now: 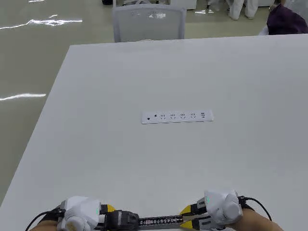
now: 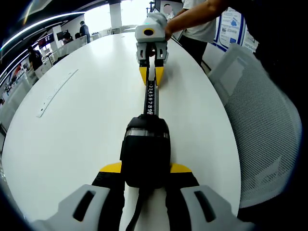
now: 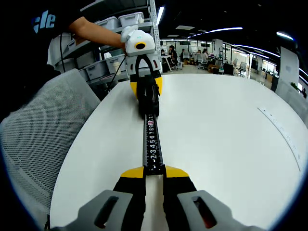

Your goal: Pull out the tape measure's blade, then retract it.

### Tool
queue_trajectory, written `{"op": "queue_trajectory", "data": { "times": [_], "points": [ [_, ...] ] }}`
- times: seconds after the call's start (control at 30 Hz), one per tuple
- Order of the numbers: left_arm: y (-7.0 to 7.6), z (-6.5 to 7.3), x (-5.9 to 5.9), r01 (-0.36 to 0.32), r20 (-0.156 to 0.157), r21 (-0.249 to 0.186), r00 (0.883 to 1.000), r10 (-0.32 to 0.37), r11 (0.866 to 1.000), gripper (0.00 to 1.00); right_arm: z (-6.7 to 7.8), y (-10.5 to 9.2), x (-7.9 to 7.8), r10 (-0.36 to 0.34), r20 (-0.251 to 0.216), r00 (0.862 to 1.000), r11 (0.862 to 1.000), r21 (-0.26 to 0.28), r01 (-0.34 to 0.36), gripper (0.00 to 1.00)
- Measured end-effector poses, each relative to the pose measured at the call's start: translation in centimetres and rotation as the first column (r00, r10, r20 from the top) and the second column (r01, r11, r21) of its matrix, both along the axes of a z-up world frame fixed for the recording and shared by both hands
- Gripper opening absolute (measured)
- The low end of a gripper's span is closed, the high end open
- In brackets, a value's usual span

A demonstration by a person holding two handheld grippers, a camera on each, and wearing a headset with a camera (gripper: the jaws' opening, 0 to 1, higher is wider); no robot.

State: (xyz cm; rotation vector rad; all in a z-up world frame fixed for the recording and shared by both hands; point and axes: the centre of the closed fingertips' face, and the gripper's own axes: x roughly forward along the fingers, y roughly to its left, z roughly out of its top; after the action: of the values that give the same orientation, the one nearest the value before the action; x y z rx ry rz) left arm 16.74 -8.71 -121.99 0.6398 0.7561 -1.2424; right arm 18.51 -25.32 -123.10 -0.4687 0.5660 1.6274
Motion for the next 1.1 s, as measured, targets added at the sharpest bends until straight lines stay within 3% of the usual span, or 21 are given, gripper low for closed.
{"op": "queue_trajectory", "data": {
  "times": [1.1],
  "points": [
    [-0.1,0.0,0.0,0.004,-0.003,0.002,1.0,-0.004,1.0,0.28,-0.1,-2.3,0.4,-0.024,0.001,1.0,1.0,-0.016,0.024,0.11]
  ]
}}
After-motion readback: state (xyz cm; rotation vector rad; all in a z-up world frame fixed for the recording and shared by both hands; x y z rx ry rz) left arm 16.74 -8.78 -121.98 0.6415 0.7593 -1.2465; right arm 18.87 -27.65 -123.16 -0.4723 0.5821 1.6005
